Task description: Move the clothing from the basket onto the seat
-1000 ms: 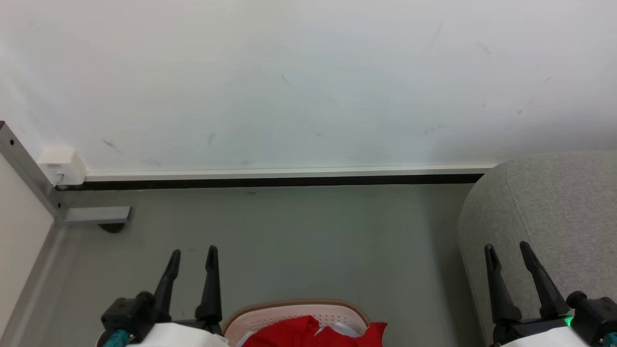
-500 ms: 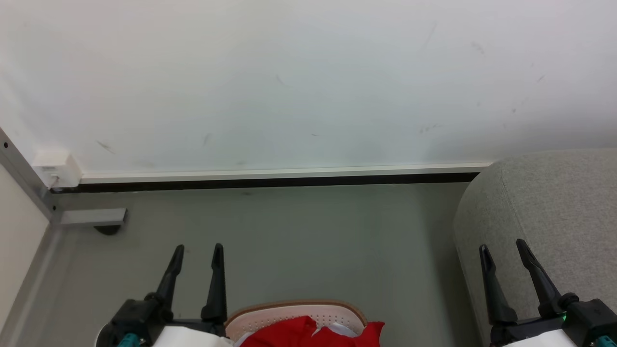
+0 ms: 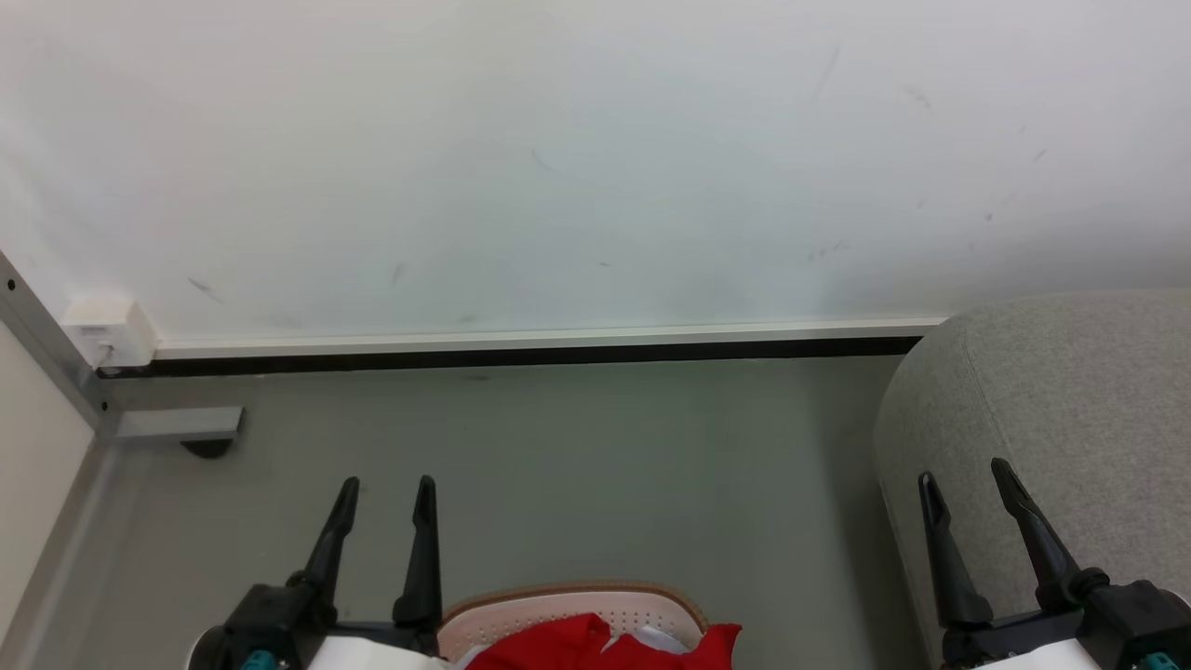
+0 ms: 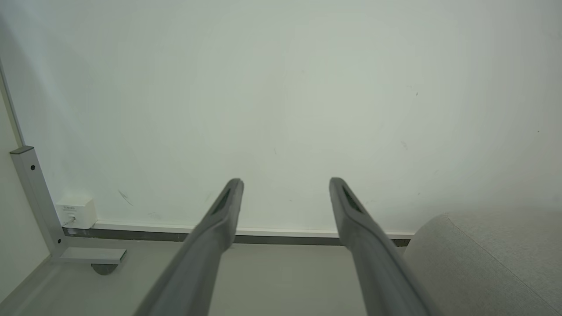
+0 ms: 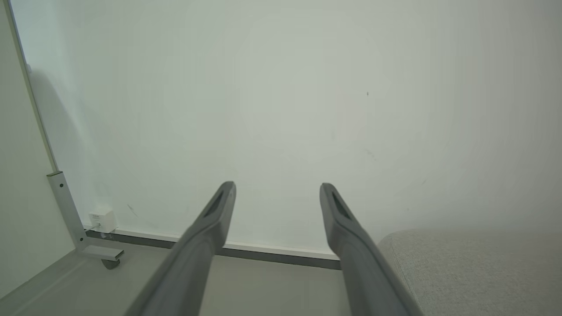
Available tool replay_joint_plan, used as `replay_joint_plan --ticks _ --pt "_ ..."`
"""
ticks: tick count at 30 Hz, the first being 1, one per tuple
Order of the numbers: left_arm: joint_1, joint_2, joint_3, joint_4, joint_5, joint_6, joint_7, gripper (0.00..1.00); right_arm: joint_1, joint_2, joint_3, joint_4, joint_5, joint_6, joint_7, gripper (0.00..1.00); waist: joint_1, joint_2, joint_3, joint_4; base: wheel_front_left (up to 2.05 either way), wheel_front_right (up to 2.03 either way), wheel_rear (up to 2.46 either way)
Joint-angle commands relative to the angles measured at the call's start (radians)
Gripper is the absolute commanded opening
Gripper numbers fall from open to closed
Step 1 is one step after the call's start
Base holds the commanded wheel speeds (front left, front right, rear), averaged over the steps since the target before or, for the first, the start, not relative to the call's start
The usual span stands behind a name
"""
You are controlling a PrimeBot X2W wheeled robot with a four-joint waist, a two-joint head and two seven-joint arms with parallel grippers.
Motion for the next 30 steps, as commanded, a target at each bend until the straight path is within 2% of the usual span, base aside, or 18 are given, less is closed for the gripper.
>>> replay_joint_plan --ticks 1,30 --pt "0.008 0.007 0.002 0.0 0.003 0.003 -0.001 1.0 0.006 0.0 -0.004 0.003 0.005 -0.002 0.0 1.0 0.0 0.0 -0.001 0.001 0.0 0.0 0.0" --pt "0.009 0.007 0.004 0.0 -0.023 0.007 -0.001 1.0 0.003 0.006 -0.023 0.031 0.076 -0.002 0.016 1.0 0.0 0.0 0.004 -0.013 0.0 0.0 0.0"
